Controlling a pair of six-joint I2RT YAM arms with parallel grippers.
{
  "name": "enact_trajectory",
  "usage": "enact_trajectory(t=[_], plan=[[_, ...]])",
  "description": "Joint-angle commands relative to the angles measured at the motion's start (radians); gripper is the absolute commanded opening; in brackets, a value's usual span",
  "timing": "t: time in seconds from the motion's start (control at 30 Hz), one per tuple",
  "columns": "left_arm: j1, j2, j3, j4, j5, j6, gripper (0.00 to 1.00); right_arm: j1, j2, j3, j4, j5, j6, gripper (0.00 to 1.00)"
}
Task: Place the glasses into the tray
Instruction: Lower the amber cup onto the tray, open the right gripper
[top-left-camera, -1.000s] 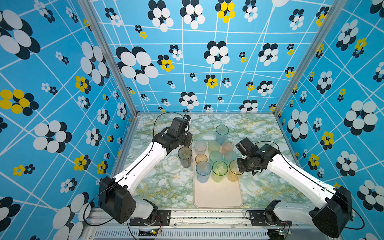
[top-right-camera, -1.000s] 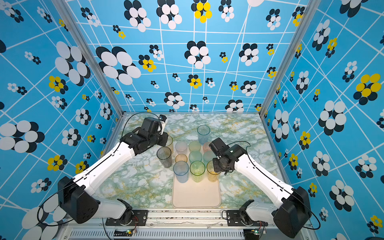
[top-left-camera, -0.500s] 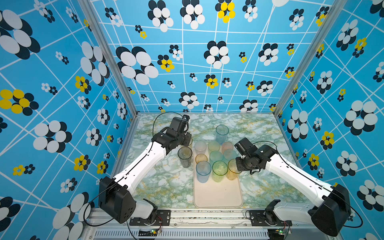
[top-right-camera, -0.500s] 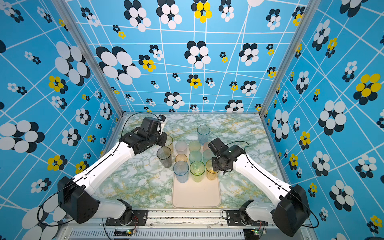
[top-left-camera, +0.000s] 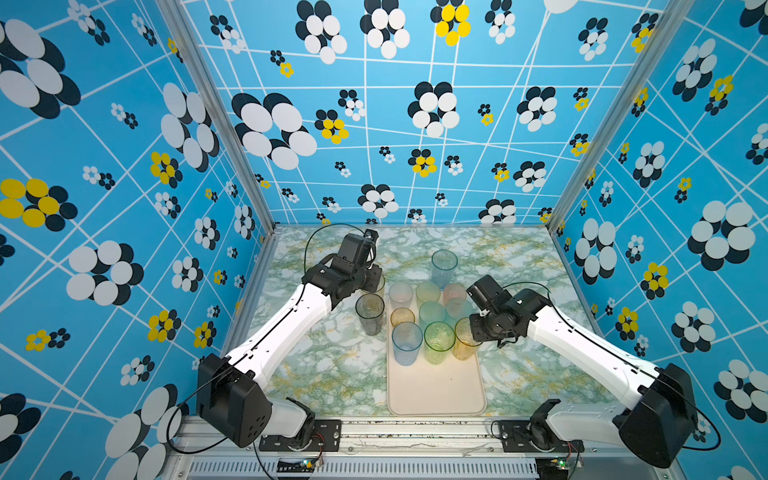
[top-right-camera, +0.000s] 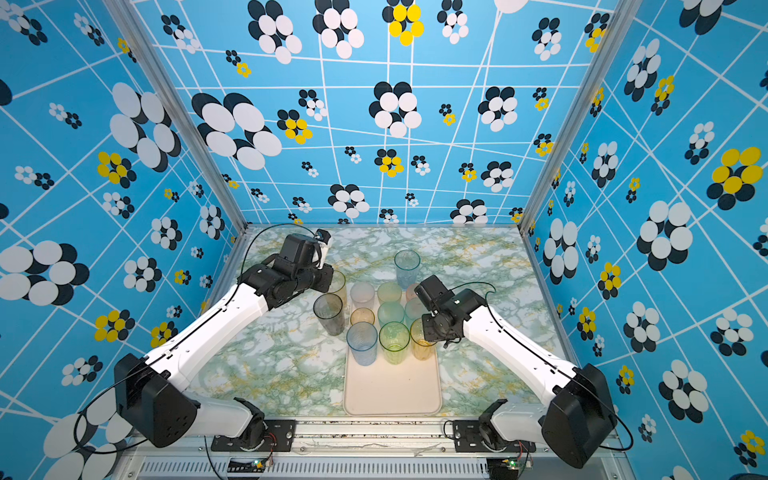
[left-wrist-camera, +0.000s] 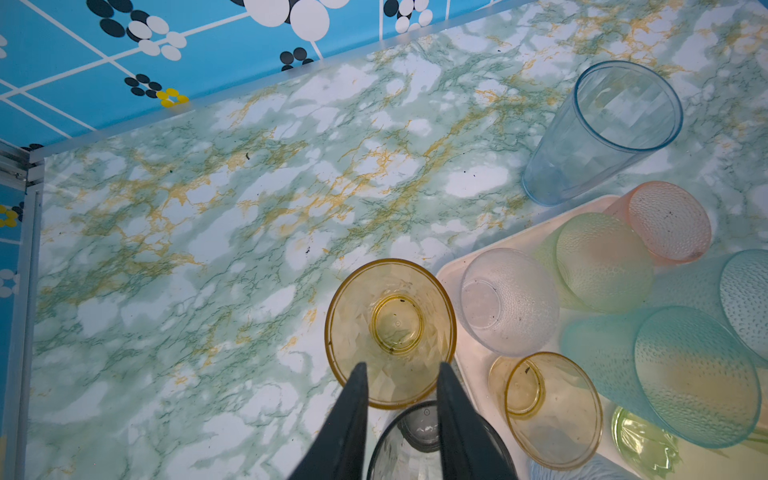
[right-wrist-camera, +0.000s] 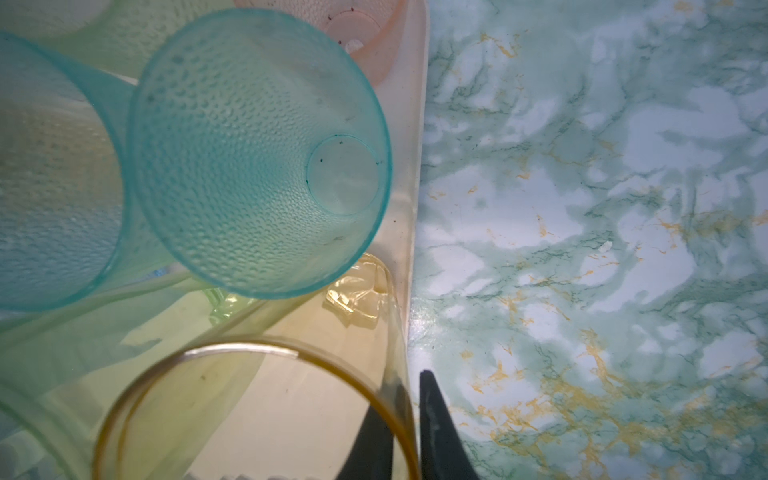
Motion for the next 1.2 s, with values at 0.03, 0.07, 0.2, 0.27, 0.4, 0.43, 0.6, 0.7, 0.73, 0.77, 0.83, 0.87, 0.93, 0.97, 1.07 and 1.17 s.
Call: enact_trajectory(t=[0.03, 0.07, 0.2, 0.27, 0.4, 0.43, 0.6, 0.7, 0.73, 0.77, 0.83, 0.87, 0.93, 0.97, 1.07, 1.17], plan=[[0.008, -0.027, -0.016, -0.023, -0.016, 0.011, 0.31, 0.007, -0.002, -0.005, 0.003, -0.009, 0.0, 0.2], [0.008, -0.027, -0.017, -0.023, -0.016, 0.01, 0.3, 0.007, -0.004, -0.006, 0.004, -0.01, 0.001, 0.21], [0.008, -0.027, -0.018, -0.023, -0.016, 0.011, 0.3, 0.007, -0.009, -0.004, 0.004, -0.012, 0.001, 0.22], [0.01, -0.025, -0.018, -0.023, -0.017, 0.011, 0.3, 0.008, -0.011, -0.004, 0.004, -0.013, 0.003, 0.23], [0.01, -0.024, -0.019, -0.027, -0.021, 0.013, 0.3, 0.008, -0.015, -0.001, 0.003, -0.015, 0.003, 0.23], [0.012, -0.024, -0.021, -0.027, -0.021, 0.013, 0.31, 0.009, -0.015, -0.001, 0.001, -0.015, 0.003, 0.24], [0.014, -0.025, -0.025, -0.025, -0.016, 0.013, 0.31, 0.008, -0.013, 0.0, 0.001, -0.019, 0.001, 0.24], [0.017, -0.024, -0.027, -0.027, -0.017, 0.01, 0.31, 0.008, -0.015, 0.0, 0.001, -0.022, 0.001, 0.25], [0.017, -0.024, -0.027, -0.03, -0.018, 0.009, 0.3, 0.008, -0.016, -0.001, 0.003, -0.023, 0.001, 0.26], [0.018, -0.024, -0.026, -0.031, -0.02, 0.008, 0.31, 0.008, -0.02, -0.003, 0.007, -0.024, 0.001, 0.27], [0.019, -0.027, -0.032, -0.029, -0.025, 0.007, 0.31, 0.008, -0.026, -0.004, 0.015, -0.024, 0.0, 0.29], [0.022, -0.027, -0.037, -0.025, -0.027, 0.004, 0.3, 0.008, -0.03, -0.001, 0.016, -0.021, -0.001, 0.29], [0.027, -0.027, -0.049, -0.01, -0.03, -0.001, 0.3, 0.008, -0.035, 0.007, 0.012, -0.012, -0.003, 0.32], [0.029, -0.028, -0.056, 0.0, -0.03, -0.005, 0.3, 0.008, -0.039, 0.012, 0.011, -0.008, -0.005, 0.34], [0.039, -0.027, -0.067, 0.014, -0.023, -0.022, 0.3, 0.009, -0.048, 0.02, 0.012, -0.005, -0.009, 0.37], [0.044, -0.022, -0.069, 0.014, -0.022, -0.031, 0.3, 0.008, -0.057, 0.024, 0.015, -0.001, -0.014, 0.37]])
